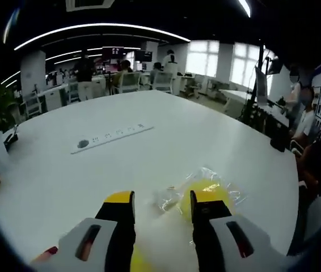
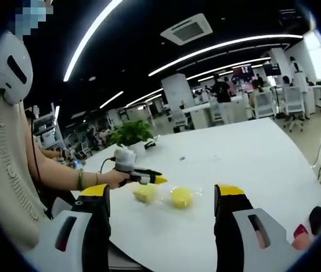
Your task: Compare the silicone blocks by pressing each to a similar depth, holding the contact briefly, and releasing to observe deformation and rebound differences across the visible hardness samples.
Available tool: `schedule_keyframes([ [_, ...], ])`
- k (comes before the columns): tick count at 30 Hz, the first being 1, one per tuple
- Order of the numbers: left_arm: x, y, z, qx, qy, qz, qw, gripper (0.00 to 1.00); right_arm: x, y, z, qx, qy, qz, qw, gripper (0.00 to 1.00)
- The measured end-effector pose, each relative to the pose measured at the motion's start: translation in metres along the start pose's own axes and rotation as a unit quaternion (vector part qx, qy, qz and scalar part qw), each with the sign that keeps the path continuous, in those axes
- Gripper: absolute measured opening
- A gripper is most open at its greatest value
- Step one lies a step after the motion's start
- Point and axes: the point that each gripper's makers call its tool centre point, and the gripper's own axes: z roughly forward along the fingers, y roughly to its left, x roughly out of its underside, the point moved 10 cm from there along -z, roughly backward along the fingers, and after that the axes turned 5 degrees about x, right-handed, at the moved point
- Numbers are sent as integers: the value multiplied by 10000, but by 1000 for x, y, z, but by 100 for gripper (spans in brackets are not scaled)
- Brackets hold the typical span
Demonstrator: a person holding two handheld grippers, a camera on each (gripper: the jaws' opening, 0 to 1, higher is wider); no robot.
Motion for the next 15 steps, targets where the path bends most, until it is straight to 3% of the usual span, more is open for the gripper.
schedule_keyframes([
  [6, 2, -10, -37, 86, -134, 17, 9999, 53, 0, 9, 3, -216, 27, -80, 9997, 72],
  [15, -1, -25, -102, 59, -520, -184, 9985, 61, 4, 24, 7, -439, 71, -152, 9989, 73],
])
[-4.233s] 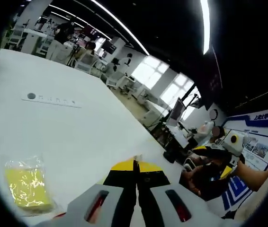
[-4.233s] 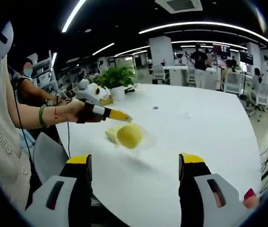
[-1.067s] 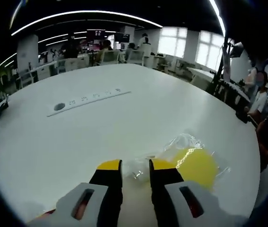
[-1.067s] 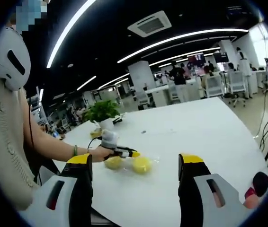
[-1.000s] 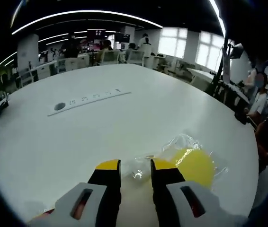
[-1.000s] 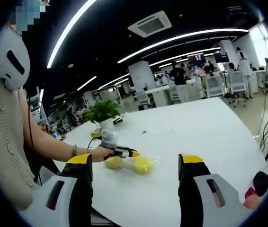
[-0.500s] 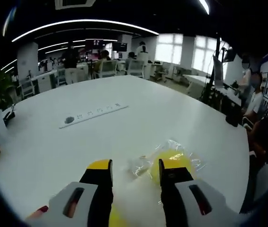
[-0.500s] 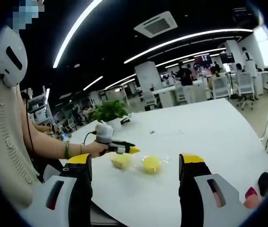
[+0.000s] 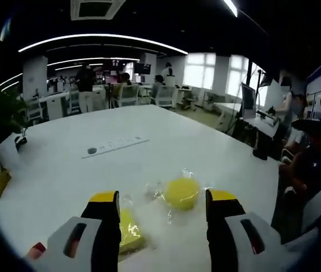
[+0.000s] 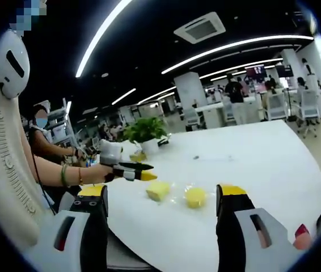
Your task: Compare the silicone blocks by pressing each to a similar depth, holding the contact briefly, and releasing to observe deformation and rebound differences across the visible hardness samples.
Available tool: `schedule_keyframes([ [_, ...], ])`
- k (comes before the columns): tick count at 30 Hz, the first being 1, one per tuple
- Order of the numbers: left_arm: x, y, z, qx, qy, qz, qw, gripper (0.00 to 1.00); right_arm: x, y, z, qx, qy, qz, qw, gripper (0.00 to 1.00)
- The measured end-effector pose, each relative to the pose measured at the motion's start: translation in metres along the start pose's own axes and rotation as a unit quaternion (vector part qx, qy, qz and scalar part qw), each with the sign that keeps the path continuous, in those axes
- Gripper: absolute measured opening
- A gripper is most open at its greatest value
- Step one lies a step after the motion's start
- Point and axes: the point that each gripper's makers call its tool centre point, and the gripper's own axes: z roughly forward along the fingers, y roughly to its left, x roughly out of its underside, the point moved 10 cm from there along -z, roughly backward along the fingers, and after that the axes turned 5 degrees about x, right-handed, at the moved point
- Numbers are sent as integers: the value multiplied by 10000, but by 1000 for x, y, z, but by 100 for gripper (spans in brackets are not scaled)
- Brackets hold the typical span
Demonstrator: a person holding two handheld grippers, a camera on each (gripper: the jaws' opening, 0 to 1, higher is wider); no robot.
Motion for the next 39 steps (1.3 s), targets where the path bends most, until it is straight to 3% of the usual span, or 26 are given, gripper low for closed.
schedule_keyframes([
  [11, 1, -12, -78, -338, -414, -262, 9982, 64, 4, 20, 12, -198, -4, -67, 9998, 73],
  [20, 12, -13, -143, -705, -667, -466, 9942, 63, 13, 40, 23, -254, -5, -76, 9996, 73],
  [25, 30, -15, -169, -1002, -579, -528, 9919, 63, 17, 49, 27, -206, -10, -29, 9998, 76],
  [32, 50, -12, -194, -1144, -546, -844, 9883, 64, 17, 53, 28, -69, -46, -41, 10000, 79],
  [39, 46, -7, -203, -1111, -636, -903, 9877, 61, 15, 54, 27, 22, -102, -62, 9999, 80],
])
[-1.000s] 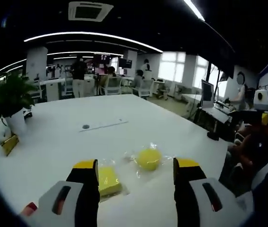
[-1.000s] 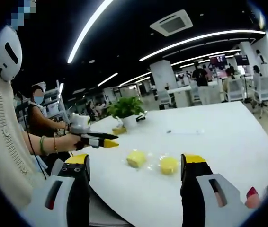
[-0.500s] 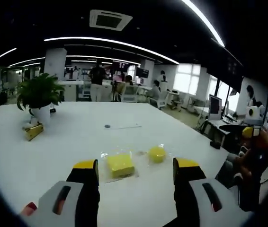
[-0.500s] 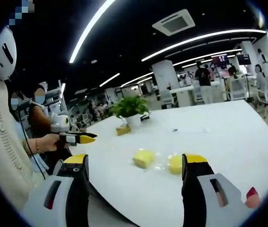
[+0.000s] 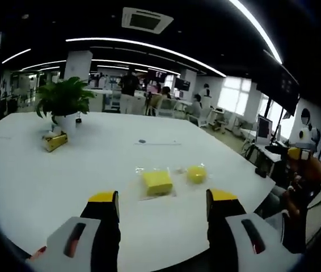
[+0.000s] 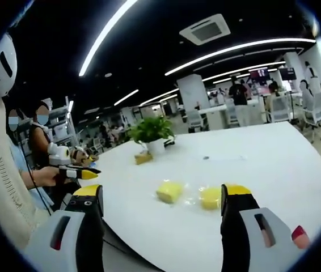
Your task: Compare the silicone blocks by pressing each to a similar depth, holding the contact briefly, and releasing to observe deformation and rebound differences across the visible hardness samples.
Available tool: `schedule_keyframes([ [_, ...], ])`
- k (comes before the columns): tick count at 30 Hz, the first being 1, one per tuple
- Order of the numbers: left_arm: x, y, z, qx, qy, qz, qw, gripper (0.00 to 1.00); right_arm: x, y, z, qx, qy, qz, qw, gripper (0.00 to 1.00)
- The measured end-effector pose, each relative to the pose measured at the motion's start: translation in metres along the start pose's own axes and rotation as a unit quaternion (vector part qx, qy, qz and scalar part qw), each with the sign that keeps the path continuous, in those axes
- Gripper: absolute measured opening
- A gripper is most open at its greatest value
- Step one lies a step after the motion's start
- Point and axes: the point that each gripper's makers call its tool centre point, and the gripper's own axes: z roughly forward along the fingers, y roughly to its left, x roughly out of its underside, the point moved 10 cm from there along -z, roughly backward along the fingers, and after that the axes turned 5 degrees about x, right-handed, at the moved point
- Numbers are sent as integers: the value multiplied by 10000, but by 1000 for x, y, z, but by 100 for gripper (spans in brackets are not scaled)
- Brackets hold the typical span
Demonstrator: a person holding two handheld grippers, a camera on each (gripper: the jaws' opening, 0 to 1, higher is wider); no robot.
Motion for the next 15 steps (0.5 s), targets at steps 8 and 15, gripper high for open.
schedule_keyframes([
  [8, -7, -2, -1, 47, -59, 150, 9999, 60, 4, 0, -3, 35, 38, 17, 10000, 79],
  [15, -6, -1, -1, 40, -57, 97, 9999, 62, 5, -2, -2, 41, 65, 6, 10000, 79],
])
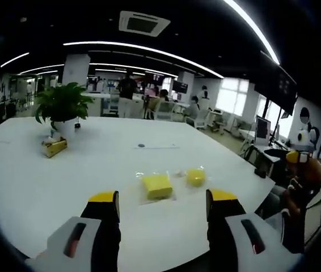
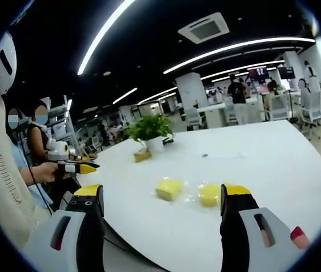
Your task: Compare the silicone blocks by pressing each to a similar depth, holding the contact briefly, and releasing to observe deformation and rebound differences across the visible hardness samples.
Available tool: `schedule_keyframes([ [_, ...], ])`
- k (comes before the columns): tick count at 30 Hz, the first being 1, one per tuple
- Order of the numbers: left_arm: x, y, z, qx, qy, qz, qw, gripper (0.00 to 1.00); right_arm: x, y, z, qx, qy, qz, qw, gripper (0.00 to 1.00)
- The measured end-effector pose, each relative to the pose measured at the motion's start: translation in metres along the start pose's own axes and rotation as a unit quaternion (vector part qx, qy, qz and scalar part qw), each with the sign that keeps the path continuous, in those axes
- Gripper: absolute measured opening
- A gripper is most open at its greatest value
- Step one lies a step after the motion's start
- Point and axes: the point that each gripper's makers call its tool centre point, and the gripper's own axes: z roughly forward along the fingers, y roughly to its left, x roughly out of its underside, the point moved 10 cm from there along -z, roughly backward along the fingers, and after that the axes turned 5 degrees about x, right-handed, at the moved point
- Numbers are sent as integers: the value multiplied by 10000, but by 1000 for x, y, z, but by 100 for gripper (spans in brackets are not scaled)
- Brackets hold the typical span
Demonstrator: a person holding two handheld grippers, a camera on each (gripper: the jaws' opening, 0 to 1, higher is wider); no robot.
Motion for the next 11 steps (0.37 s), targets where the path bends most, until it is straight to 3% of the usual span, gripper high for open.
schedule_keyframes([
  [11, -8, 2, 2, -60, -31, 65, 10000, 61, -2, -9, 0, -19, 51, -58, 10000, 78],
])
